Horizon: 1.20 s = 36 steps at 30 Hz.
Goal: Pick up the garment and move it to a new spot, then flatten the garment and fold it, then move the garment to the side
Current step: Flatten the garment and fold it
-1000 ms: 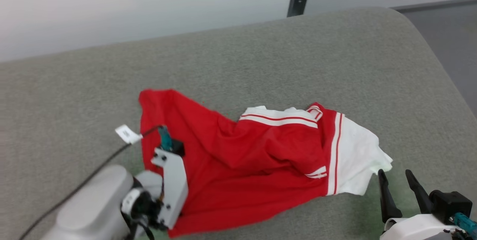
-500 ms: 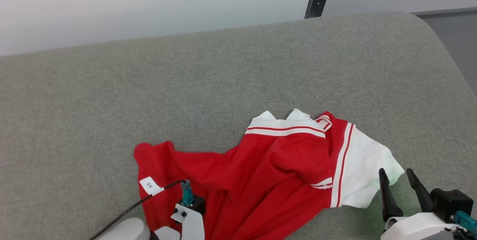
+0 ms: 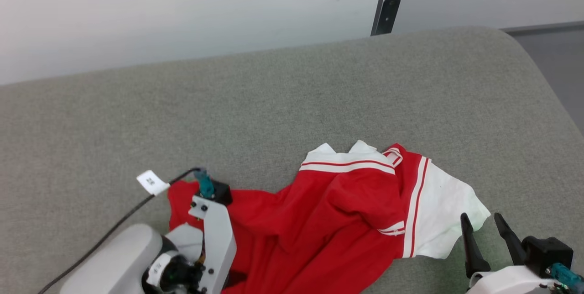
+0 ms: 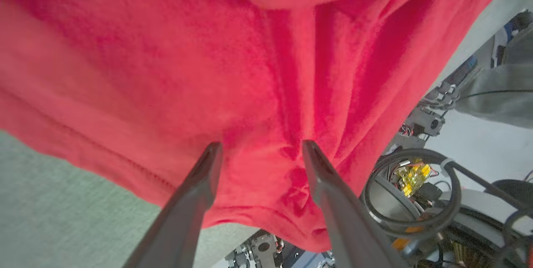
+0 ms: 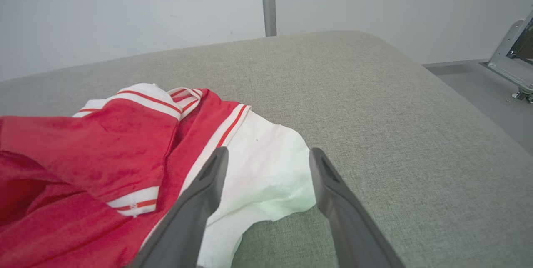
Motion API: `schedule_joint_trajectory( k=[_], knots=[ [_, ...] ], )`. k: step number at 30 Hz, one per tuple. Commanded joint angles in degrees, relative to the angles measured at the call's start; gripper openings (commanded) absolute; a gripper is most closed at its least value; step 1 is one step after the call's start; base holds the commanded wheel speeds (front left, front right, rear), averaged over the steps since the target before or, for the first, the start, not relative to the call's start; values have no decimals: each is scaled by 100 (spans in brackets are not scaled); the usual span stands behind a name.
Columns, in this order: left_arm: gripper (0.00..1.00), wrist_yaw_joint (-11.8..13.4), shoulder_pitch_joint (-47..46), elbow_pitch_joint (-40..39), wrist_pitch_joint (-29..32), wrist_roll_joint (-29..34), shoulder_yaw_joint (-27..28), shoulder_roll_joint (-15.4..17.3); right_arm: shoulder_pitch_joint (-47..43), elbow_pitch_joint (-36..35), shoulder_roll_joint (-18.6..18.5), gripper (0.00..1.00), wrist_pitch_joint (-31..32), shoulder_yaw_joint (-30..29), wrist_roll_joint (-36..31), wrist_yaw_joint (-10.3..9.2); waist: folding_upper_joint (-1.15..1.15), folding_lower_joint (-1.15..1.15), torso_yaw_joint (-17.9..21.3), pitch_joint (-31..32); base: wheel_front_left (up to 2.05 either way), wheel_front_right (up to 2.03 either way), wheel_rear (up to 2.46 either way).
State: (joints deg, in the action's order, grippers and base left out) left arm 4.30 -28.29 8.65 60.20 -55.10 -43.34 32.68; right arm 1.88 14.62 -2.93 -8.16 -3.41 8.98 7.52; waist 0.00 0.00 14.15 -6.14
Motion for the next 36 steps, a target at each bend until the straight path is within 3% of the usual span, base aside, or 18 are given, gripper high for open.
schedule_joint_trajectory(
  k=[1, 3, 8, 14, 20, 28, 36],
  knots=[
    [100, -28, -72, -34, -124, -42, 81, -30, -82, -13, 10, 100, -56, 5, -23, -6, 0, 0, -37, 112, 0, 0, 0],
    [100, -71, -69, -58, -295, -93, 183, -77, -145, -38, 10, 100, -84, 9, -41, -6, 0, 0, -71, 173, 0, 0, 0],
    [100, -580, -154, -76, -1272, 85, 374, -217, -252, -146, 10, 100, -253, 13, -107, -6, 0, 0, -180, 328, 0, 0, 0],
    [100, -986, -198, 81, -2436, 321, 487, -413, -425, -337, 8, 100, -504, -30, -204, -6, 0, 0, -332, 516, 0, 0, 0],
    [100, -1163, -371, 162, -3443, 531, 351, -540, -611, -532, 9, 100, -637, -171, -397, -6, 0, 0, -399, 555, 0, 0, 0],
    [100, -1182, -901, 466, -3839, 607, -87, -457, -574, -866, 9, 100, -702, -264, -529, -6, 0, 0, 117, 354, 0, 0, 0],
    [100, -1184, -1528, 875, -3710, 428, -468, -235, -547, -1163, 11, 100, -699, -156, -376, -6, 0, 0, 774, 52, 0, 0, 0]
  ],
)
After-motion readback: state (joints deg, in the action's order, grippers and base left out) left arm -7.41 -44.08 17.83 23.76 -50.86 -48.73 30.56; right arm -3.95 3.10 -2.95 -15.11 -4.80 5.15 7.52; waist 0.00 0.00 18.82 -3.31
